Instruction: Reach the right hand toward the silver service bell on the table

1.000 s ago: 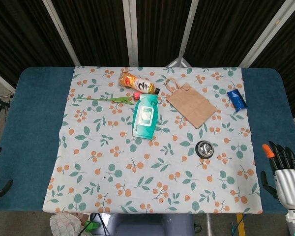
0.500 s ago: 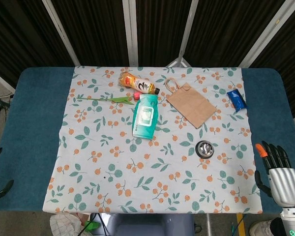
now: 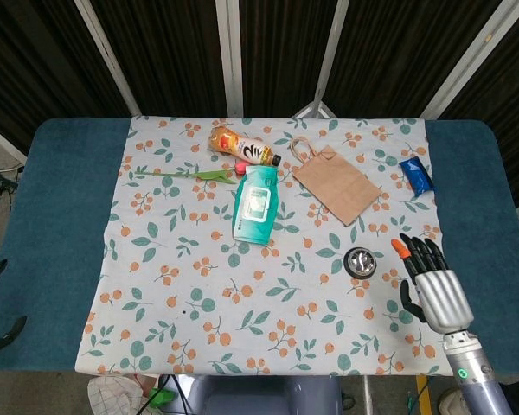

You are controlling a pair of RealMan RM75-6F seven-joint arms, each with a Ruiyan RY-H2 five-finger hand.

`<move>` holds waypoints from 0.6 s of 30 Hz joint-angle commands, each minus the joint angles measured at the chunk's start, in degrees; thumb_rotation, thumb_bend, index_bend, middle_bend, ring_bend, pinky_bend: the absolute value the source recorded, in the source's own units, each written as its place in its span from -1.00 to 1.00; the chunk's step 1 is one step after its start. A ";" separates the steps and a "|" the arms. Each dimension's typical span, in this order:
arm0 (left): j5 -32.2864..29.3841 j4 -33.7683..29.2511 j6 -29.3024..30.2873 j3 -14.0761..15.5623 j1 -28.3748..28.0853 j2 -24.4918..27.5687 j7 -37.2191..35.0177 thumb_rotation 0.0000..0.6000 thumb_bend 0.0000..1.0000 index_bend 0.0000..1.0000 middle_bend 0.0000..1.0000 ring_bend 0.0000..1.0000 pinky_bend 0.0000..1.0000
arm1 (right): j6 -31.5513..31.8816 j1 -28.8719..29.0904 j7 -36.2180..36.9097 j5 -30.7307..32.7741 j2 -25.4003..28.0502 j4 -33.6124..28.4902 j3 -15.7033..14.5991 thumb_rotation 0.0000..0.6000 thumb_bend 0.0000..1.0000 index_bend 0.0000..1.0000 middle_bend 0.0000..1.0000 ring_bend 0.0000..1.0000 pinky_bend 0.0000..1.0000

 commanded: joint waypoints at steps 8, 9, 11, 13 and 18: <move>-1.37 -0.28 -0.61 -0.69 -0.33 -0.08 0.45 1.00 -0.33 -0.85 -1.00 -1.00 -0.80 | -12.22 9.14 -8.62 10.20 -6.81 2.49 4.17 1.00 1.00 -0.94 -1.00 -1.00 -1.00; -1.51 -0.30 -0.68 -0.75 -0.36 -0.08 0.47 1.00 -0.33 -0.85 -1.00 -1.00 -0.80 | -12.78 9.59 -8.92 10.92 -7.42 2.88 4.30 1.00 1.00 -0.94 -1.00 -1.00 -1.00; -1.74 -0.34 -0.88 -0.85 -0.47 -0.07 0.33 1.00 -0.33 -0.85 -1.00 -1.00 -0.80 | -13.53 10.36 -8.78 11.97 -8.75 3.78 4.56 1.00 1.00 -0.94 -1.00 -1.00 -1.00; -1.95 -0.36 -1.17 -0.90 -0.60 -0.05 0.14 1.00 -0.33 -0.85 -1.00 -1.00 -0.80 | -13.90 11.03 -8.14 12.76 -10.39 5.21 4.89 1.00 1.00 -0.94 -1.00 -1.00 -1.00; -2.53 -0.50 -1.49 -1.12 -0.74 -0.20 0.89 1.00 -0.33 -0.85 -1.00 -1.00 -0.80 | -15.51 12.85 -6.57 14.12 -13.86 9.63 5.23 1.00 1.00 -0.94 -1.00 -1.00 -1.00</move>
